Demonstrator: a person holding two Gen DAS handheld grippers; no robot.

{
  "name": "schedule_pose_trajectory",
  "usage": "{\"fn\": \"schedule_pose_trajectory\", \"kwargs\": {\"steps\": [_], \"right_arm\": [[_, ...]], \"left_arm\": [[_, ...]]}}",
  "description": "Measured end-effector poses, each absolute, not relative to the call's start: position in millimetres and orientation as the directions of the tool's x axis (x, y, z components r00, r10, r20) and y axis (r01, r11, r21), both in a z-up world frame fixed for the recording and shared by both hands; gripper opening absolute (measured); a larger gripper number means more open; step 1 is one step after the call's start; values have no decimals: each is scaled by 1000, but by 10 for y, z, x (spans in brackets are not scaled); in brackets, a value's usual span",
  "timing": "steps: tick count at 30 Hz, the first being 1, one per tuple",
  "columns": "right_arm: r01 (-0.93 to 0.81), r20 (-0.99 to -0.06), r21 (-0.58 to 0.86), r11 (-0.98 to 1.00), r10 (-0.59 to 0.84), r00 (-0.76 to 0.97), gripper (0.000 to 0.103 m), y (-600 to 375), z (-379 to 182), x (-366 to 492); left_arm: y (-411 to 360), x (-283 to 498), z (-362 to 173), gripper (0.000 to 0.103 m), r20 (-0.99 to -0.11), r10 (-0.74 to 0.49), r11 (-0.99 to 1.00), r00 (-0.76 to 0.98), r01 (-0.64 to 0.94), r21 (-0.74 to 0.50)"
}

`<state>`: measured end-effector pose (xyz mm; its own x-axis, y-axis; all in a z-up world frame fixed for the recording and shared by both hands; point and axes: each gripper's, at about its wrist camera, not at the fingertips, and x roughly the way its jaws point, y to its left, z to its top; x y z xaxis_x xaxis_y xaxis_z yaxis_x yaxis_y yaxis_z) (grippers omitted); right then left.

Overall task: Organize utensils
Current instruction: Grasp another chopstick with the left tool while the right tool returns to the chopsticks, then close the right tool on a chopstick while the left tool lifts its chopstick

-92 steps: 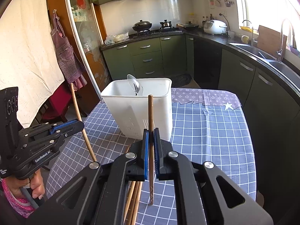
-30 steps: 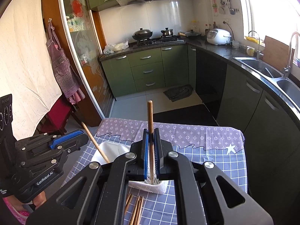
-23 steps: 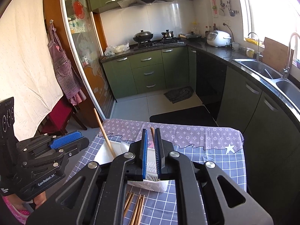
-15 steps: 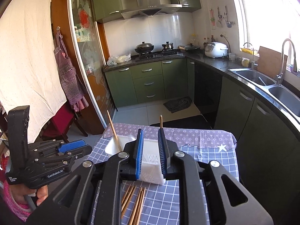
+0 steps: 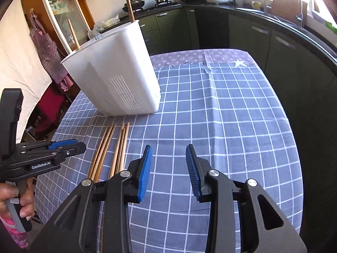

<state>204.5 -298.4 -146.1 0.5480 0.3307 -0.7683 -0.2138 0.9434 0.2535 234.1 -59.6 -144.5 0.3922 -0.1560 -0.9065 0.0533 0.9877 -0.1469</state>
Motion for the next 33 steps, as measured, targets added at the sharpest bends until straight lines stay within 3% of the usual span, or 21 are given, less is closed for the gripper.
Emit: {"fn": "schedule_pose_trajectory", "kwargs": {"steps": [21, 22, 23, 33], "right_arm": [[-195, -772, 330, 924, 383, 508, 37, -3076, -1672, 2046], [-195, -772, 330, 924, 383, 507, 37, -3077, -1673, 2039], [-195, -773, 330, 924, 383, 505, 37, -3075, -1676, 2036], [-220, -784, 318, 922, 387, 486, 39, -2962, -1641, 2073]], "left_arm": [[-882, 2519, -1679, 18, -938, -64, 997, 341, 57, -47], [-907, 2522, -1678, 17, -937, -66, 997, 344, 59, -48], [-898, 2524, -1677, 7, -936, -77, 996, 344, 59, -60], [-618, 2442, -1491, 6, -898, -138, 990, 418, 36, -136]]}}
